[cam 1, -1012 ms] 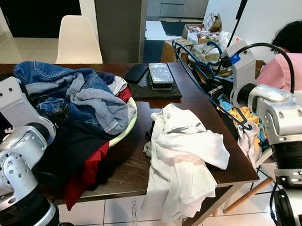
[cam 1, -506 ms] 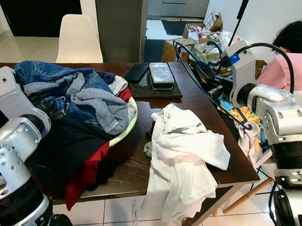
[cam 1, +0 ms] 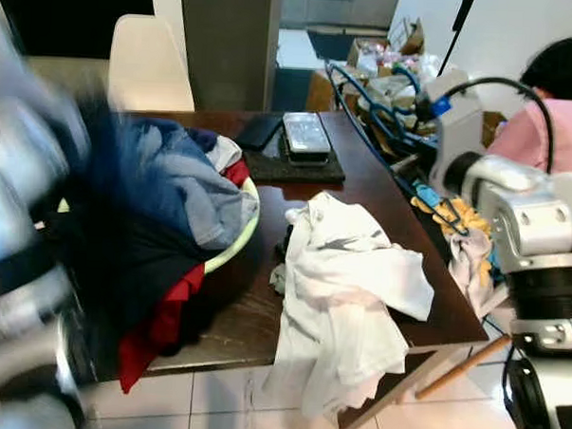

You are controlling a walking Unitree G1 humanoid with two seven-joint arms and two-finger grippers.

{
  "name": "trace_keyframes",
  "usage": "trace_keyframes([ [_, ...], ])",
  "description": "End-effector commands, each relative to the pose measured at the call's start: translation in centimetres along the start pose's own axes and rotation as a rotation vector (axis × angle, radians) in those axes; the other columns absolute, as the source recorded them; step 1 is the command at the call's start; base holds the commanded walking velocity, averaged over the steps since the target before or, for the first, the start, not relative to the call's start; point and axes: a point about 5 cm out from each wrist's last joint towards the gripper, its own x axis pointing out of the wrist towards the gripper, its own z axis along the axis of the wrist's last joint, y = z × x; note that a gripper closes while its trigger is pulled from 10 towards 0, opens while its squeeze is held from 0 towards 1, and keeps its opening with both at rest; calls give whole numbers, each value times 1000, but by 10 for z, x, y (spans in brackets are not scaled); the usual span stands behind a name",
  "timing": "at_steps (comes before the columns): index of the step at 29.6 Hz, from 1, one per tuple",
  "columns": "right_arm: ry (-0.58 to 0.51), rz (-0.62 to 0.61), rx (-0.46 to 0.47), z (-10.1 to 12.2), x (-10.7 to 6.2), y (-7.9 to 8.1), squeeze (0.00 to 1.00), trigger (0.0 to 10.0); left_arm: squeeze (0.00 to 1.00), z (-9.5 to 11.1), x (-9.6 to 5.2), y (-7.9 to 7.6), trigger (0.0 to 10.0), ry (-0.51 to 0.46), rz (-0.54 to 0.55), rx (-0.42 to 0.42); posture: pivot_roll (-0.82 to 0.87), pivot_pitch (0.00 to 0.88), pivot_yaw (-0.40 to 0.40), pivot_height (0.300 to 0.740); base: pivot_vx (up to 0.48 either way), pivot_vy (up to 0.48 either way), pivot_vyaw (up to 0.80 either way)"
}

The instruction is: Hang hanger

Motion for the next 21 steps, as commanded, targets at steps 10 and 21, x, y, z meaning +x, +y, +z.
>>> trace_keyframes([
  [10,-80,-114,8,12,-4,-16,0,10000,0,29,32,-9,235,-97,-129,116,123,39,7,740,0,0,0],
  [21,-107,-139,0,14,-4,-21,0,10000,0,15,13,-36,2392,44,-704,30,127,35,8,740,0,0,0],
])
